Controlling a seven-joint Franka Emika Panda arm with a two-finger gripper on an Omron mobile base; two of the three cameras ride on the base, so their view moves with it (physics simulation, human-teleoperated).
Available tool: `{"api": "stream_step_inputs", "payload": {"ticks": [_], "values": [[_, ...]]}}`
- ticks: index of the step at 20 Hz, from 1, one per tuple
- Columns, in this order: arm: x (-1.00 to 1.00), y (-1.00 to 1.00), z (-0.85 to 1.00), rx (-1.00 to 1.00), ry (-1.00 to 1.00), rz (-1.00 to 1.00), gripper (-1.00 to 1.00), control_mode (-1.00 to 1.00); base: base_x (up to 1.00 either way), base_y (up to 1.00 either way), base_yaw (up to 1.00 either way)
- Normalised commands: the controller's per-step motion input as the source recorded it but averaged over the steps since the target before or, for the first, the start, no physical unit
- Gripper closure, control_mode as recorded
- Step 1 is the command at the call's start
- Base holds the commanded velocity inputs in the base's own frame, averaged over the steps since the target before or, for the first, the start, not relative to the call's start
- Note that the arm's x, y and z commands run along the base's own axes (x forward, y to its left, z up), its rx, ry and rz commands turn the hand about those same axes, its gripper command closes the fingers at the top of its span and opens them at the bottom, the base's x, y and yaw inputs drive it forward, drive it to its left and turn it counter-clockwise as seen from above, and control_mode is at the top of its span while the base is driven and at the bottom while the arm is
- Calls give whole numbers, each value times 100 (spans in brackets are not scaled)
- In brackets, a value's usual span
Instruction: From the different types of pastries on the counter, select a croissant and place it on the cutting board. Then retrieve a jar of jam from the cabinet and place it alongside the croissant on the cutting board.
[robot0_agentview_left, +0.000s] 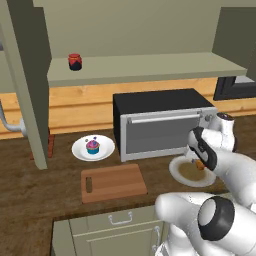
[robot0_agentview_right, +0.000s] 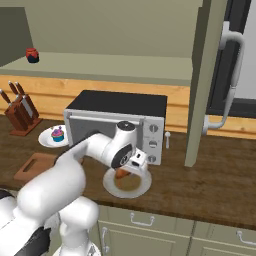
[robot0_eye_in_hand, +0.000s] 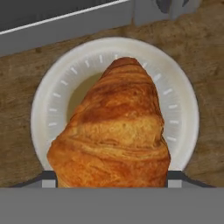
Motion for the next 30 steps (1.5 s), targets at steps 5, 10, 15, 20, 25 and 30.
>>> {"api": "stream_step_inputs", "payload": {"ticks": [5, 10, 15, 20, 25, 30], "values": [[-60, 0, 57, 10, -29, 2, 100, -100, 0, 0, 0], [-43, 8, 38, 2, -22, 1, 100, -100, 0, 0, 0], [-7, 0, -1, 2, 2, -2, 100, -100, 0, 0, 0], [-1, 66, 26, 0, 14, 0, 100, -100, 0, 0, 0], [23, 100, 59, -6, 37, 2, 100, -100, 0, 0, 0], [27, 76, -9, -4, 42, 2, 100, -100, 0, 0, 0]]}}
